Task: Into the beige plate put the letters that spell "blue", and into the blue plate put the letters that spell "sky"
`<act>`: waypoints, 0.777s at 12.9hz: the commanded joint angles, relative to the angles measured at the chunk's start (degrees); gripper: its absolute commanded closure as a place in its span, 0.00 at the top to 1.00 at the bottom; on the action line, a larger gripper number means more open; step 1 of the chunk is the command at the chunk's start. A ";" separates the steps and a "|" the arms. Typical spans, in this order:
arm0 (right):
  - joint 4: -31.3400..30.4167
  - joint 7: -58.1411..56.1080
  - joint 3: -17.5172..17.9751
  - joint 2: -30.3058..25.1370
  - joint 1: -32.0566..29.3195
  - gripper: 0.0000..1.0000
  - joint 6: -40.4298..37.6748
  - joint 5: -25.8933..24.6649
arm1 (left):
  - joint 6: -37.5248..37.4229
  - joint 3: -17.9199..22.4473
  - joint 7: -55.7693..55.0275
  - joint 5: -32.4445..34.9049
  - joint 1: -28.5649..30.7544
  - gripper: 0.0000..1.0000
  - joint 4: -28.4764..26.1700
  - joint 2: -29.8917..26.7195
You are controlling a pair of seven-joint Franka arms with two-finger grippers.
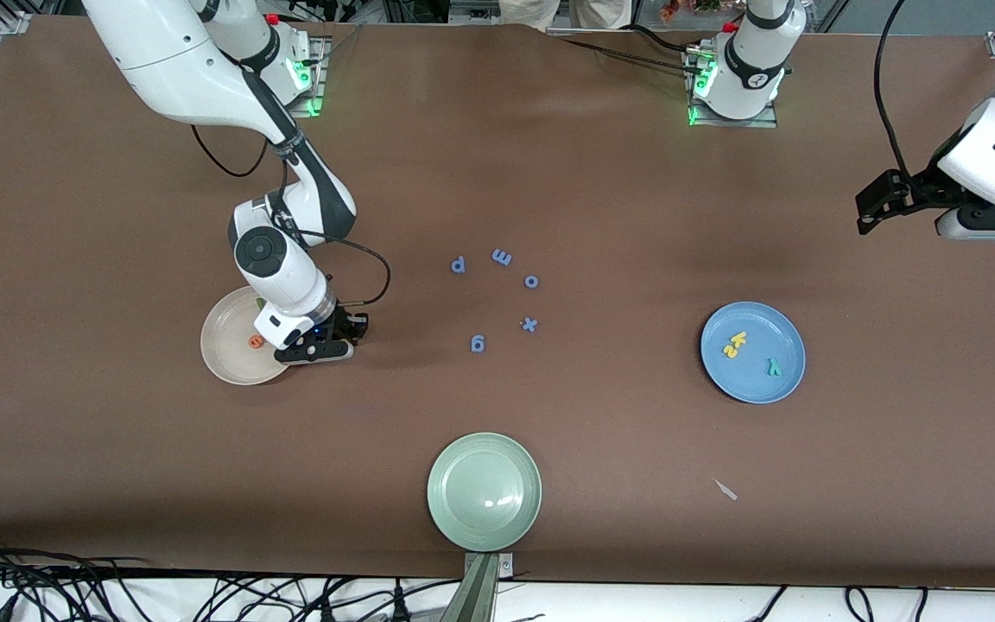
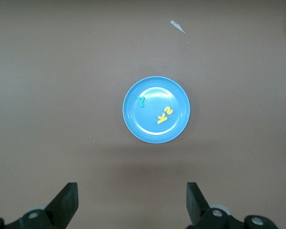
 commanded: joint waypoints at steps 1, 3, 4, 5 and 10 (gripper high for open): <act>0.73 -2.93 -0.47 -3.34 -0.17 0.18 -5.48 -0.67 | -0.01 -0.18 0.12 -1.54 0.42 1.00 -1.22 -1.68; 1.17 -8.98 -2.74 -6.24 -0.35 0.18 -10.77 -0.67 | -0.27 -0.18 0.12 -2.07 0.42 1.00 -1.13 -1.68; 0.82 -13.10 -4.59 -7.65 -0.43 0.20 -12.53 -0.41 | -0.36 -0.09 0.03 -4.51 0.60 1.00 -1.13 -1.59; 0.64 -16.89 -5.91 -8.97 -0.70 0.23 -14.90 -0.41 | -1.67 -0.01 0.29 -5.31 0.95 1.00 -1.13 -1.59; -1.47 -21.58 -9.09 -13.10 -1.05 1.00 -20.81 3.35 | -3.44 -0.01 0.12 -4.97 0.95 1.00 -0.70 -1.42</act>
